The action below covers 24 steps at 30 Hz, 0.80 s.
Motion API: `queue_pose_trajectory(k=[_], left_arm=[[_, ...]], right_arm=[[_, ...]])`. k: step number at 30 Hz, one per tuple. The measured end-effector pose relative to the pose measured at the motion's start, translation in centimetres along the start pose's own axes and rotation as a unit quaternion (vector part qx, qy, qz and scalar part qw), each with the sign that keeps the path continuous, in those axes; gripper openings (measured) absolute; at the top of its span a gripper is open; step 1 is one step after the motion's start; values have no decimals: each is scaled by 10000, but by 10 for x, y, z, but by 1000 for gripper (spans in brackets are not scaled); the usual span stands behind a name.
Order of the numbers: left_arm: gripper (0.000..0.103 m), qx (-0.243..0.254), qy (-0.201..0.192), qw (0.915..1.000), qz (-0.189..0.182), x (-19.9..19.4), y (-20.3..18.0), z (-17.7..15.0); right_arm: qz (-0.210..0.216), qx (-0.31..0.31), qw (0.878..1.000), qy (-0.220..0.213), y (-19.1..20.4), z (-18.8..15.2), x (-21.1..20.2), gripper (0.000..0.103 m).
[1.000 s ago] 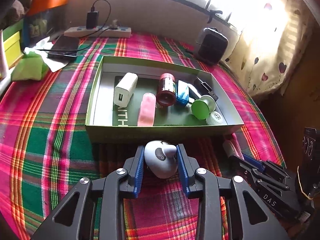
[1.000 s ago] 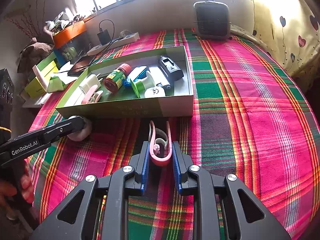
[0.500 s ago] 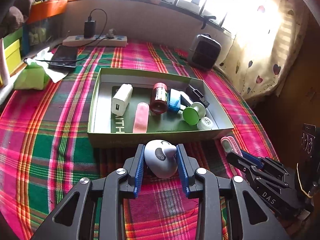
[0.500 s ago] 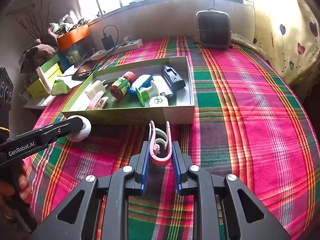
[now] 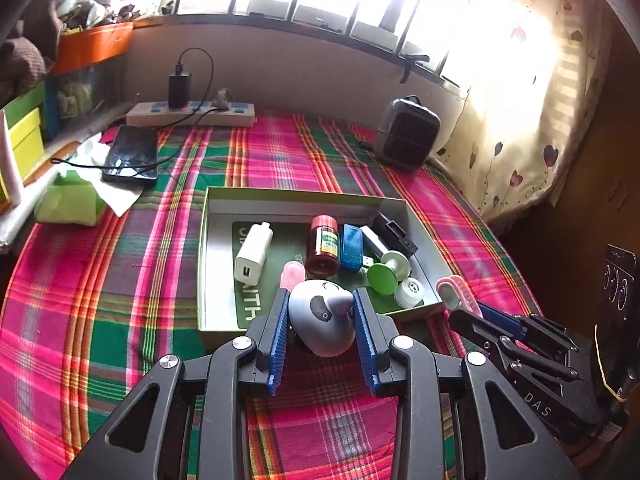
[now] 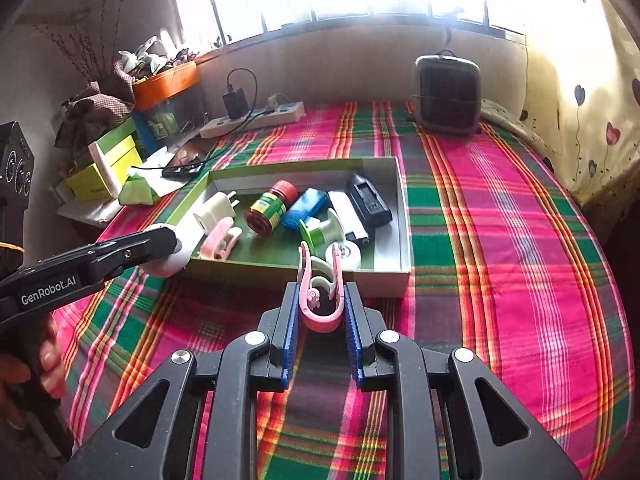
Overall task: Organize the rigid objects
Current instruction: 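Carry the white-and-grey ball and the pink clip over the green tray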
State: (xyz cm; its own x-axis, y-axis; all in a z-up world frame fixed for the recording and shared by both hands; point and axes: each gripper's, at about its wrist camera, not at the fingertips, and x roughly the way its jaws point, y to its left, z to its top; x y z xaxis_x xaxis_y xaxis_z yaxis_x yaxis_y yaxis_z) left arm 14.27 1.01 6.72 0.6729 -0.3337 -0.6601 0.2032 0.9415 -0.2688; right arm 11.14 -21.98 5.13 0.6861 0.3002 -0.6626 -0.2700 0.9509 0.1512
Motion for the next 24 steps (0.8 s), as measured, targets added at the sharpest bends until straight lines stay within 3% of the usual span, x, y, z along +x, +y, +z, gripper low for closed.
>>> queue_pose_trajectory(k=[17, 24], left_arm=[[30, -166, -26, 9999, -26, 17, 19, 39], [30, -162, 9, 9999, -14, 30, 22, 55]], right_arm=[[215, -128, 9996, 163, 11, 31, 30, 22], [428, -143, 9979, 456, 17, 38, 52, 22]])
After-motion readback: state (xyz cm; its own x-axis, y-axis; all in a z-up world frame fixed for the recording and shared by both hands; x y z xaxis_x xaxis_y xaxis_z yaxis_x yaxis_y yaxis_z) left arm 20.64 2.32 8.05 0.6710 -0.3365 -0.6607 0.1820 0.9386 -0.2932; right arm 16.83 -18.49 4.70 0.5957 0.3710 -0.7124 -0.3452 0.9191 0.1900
